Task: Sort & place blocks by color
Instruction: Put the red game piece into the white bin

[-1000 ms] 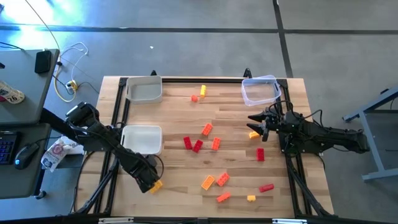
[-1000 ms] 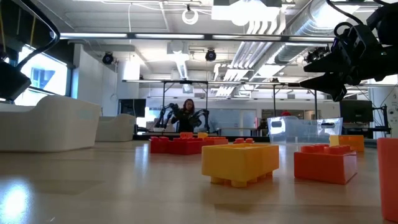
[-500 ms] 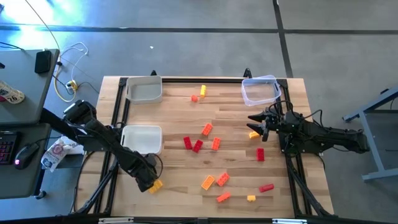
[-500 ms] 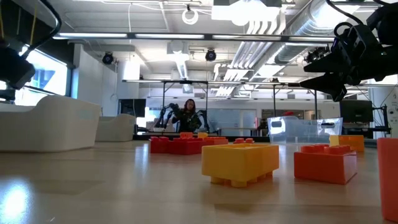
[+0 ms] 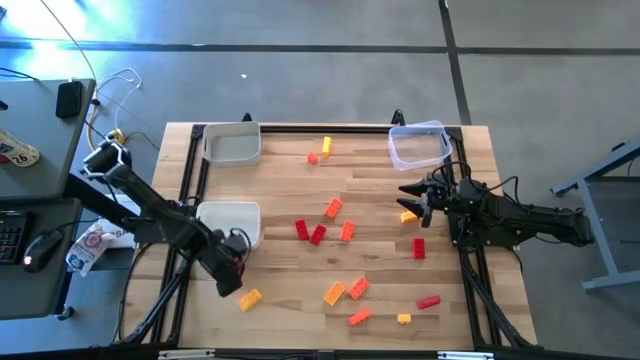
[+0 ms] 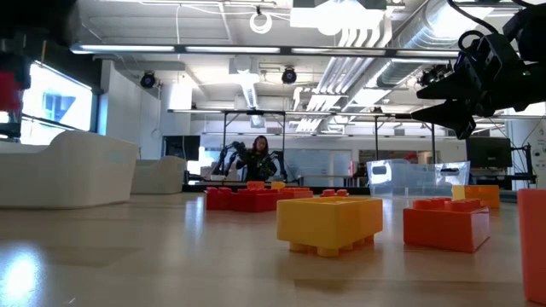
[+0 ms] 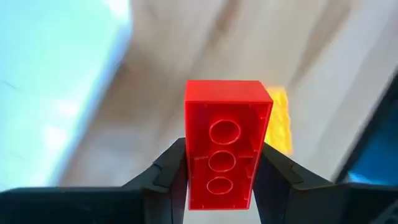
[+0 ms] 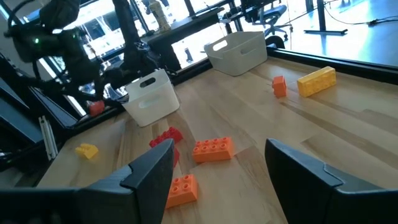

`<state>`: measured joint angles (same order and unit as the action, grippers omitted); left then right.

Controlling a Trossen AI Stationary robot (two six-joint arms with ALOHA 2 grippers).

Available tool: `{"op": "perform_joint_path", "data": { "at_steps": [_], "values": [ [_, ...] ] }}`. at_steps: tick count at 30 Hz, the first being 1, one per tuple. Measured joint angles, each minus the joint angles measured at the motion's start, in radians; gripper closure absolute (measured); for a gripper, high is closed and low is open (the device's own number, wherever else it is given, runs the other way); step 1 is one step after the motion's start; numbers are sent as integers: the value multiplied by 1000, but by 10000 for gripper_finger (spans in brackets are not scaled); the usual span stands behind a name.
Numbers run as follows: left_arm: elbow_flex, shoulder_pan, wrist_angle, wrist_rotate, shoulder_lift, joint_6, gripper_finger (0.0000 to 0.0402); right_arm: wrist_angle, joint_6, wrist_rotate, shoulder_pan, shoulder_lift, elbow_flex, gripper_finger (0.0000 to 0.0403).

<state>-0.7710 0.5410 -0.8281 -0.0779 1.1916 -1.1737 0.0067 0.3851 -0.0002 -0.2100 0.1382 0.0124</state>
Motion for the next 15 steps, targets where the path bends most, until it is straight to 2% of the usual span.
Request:
{"op": "perform_joint_path", "data": {
  "at_steps": [6, 15],
  "values": [
    [0, -103, -132, -180, -97, 124, 288, 0, 0, 0, 0, 0, 0, 164],
    [0, -278, -152, -223, -116, 326, 277, 0, 0, 0, 0, 0, 0, 164]
  ]
}}
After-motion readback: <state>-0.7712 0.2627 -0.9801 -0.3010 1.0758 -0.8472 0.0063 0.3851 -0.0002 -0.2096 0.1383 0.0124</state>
